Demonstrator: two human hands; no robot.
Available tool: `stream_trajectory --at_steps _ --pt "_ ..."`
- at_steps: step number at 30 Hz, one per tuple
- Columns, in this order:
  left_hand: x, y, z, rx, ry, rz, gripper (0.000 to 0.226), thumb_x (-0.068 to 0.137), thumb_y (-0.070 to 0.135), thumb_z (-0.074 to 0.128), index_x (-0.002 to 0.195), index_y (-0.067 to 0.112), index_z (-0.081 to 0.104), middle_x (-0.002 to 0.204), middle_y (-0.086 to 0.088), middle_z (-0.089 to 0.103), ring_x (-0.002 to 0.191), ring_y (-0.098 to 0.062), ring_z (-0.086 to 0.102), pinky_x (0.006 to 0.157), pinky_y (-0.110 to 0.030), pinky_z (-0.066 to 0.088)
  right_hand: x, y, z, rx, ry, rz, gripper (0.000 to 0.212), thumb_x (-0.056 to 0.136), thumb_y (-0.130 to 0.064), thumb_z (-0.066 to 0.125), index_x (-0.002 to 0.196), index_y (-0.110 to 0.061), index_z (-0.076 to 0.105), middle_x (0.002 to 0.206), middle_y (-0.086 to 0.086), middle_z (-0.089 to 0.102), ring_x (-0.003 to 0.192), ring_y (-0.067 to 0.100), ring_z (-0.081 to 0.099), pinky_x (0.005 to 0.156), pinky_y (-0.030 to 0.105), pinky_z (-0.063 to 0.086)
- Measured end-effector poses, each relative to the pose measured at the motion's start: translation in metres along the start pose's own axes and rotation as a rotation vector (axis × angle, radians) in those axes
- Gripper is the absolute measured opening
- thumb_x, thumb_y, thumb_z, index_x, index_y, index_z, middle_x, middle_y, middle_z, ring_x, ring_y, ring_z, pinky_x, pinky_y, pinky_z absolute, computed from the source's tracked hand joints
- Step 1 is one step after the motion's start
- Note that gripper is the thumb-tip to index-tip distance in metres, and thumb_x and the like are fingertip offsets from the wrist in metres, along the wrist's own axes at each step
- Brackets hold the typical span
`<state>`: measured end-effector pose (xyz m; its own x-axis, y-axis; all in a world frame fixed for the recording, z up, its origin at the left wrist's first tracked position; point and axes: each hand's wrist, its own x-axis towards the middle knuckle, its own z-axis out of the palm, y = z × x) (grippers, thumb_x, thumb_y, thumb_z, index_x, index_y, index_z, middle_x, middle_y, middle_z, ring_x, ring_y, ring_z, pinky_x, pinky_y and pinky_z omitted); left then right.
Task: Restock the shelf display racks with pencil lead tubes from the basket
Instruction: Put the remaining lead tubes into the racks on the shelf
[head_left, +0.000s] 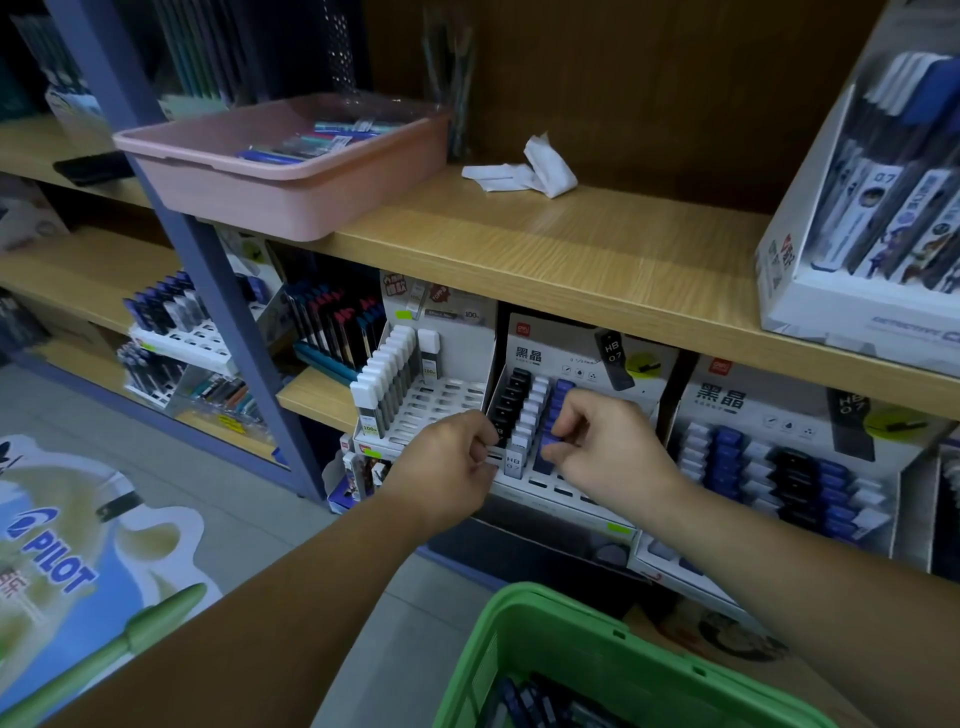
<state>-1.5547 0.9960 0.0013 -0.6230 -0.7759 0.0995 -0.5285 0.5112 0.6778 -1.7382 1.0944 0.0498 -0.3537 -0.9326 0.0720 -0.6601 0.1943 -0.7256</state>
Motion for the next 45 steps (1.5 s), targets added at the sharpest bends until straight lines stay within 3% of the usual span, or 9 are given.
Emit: stream_trajectory --at_steps 7,11,19,22,30,34,38,41,45 --pt "-0.003 -0.006 0.0 0.024 -0.05 -0.053 0.025 0.085 0.023 0.078 0.104 0.031 0.064 0.095 0.012 0.06 0.079 -0.004 0.057 0.068 -0.014 0.044 0.0 -0.004 0.002 -0.28 -0.02 -0.012 0.02 0.085 -0.025 0.082 0.075 -0.022 0.065 0.076 -0.01 0.066 0.075 0.016 0.063 0.07 0.031 0.054" --pt "-0.007 -0.002 -0.001 -0.051 -0.061 -0.158 0.027 0.081 0.022 0.084 0.097 0.028 0.063 0.09 0.005 0.064 0.081 -0.012 0.063 0.071 -0.026 0.054 -0.002 -0.011 -0.006 -0.41 -0.054 0.038 0.02 0.084 -0.046 0.079 0.083 -0.03 0.068 0.081 -0.014 0.069 0.079 0.011 0.066 0.075 0.032 0.057" --pt "-0.044 0.015 -0.02 -0.147 -0.111 -0.318 0.035 0.082 0.026 0.084 0.106 0.024 0.059 0.085 0.008 0.067 0.077 -0.008 0.062 0.065 -0.019 0.047 -0.043 -0.03 -0.019 -0.352 -0.181 0.023 0.023 0.083 -0.054 0.076 0.078 -0.032 0.068 0.076 -0.015 0.069 0.076 0.001 0.064 0.075 0.034 0.059" --pt "-0.06 0.04 -0.024 -0.219 -0.119 -0.31 0.032 0.078 0.022 0.087 0.1 0.02 0.064 0.081 0.003 0.07 0.074 -0.013 0.065 0.068 -0.029 0.057 -0.067 -0.042 -0.017 -0.349 -0.24 0.024 0.027 0.082 -0.056 0.075 0.076 -0.03 0.069 0.072 -0.013 0.068 0.073 0.004 0.064 0.072 0.033 0.058" --pt "-0.148 0.053 0.051 -0.039 -0.303 -0.329 0.018 0.085 0.01 0.075 0.099 0.017 0.066 0.089 -0.001 0.069 0.084 -0.016 0.064 0.065 -0.013 0.047 -0.154 0.013 0.022 -0.408 -0.69 0.24 0.038 0.086 -0.05 0.073 0.081 -0.013 0.071 0.073 0.001 0.061 0.069 0.019 0.058 0.061 0.028 0.043" --pt "-0.188 0.029 0.108 0.029 -0.464 -0.396 0.03 0.086 0.019 0.077 0.114 0.015 0.07 0.109 -0.006 0.074 0.099 -0.023 0.07 0.084 -0.029 0.056 -0.209 0.085 0.047 -0.221 -0.602 0.433 0.031 0.095 -0.046 0.069 0.084 -0.016 0.071 0.077 0.001 0.064 0.073 0.018 0.061 0.06 0.026 0.04" --pt "-0.2 0.004 0.145 0.073 -0.551 -0.472 0.039 0.089 0.025 0.078 0.125 0.018 0.065 0.121 -0.006 0.068 0.108 -0.025 0.067 0.093 -0.035 0.057 -0.243 0.147 0.069 -0.087 -0.498 0.543 0.032 0.096 -0.049 0.067 0.103 -0.018 0.071 0.098 0.001 0.069 0.092 0.019 0.065 0.076 0.03 0.049" --pt "-0.204 -0.012 0.17 0.062 -0.542 -0.54 0.043 0.088 0.026 0.079 0.128 0.019 0.063 0.131 -0.007 0.067 0.111 -0.024 0.066 0.092 -0.03 0.055 -0.246 0.175 0.085 0.034 -0.364 0.627 0.044 0.093 -0.056 0.067 0.12 -0.021 0.066 0.11 -0.002 0.066 0.101 0.018 0.063 0.089 0.035 0.053" --pt "-0.212 -0.029 0.205 -0.013 -0.547 -0.634 0.053 0.088 0.023 0.08 0.136 0.018 0.06 0.145 -0.009 0.059 0.116 -0.025 0.065 0.096 -0.031 0.055 -0.232 0.219 0.113 -0.015 -0.356 0.7 0.087 0.081 -0.082 0.053 0.145 -0.023 0.053 0.142 0.004 0.058 0.128 0.027 0.054 0.109 0.042 0.046"
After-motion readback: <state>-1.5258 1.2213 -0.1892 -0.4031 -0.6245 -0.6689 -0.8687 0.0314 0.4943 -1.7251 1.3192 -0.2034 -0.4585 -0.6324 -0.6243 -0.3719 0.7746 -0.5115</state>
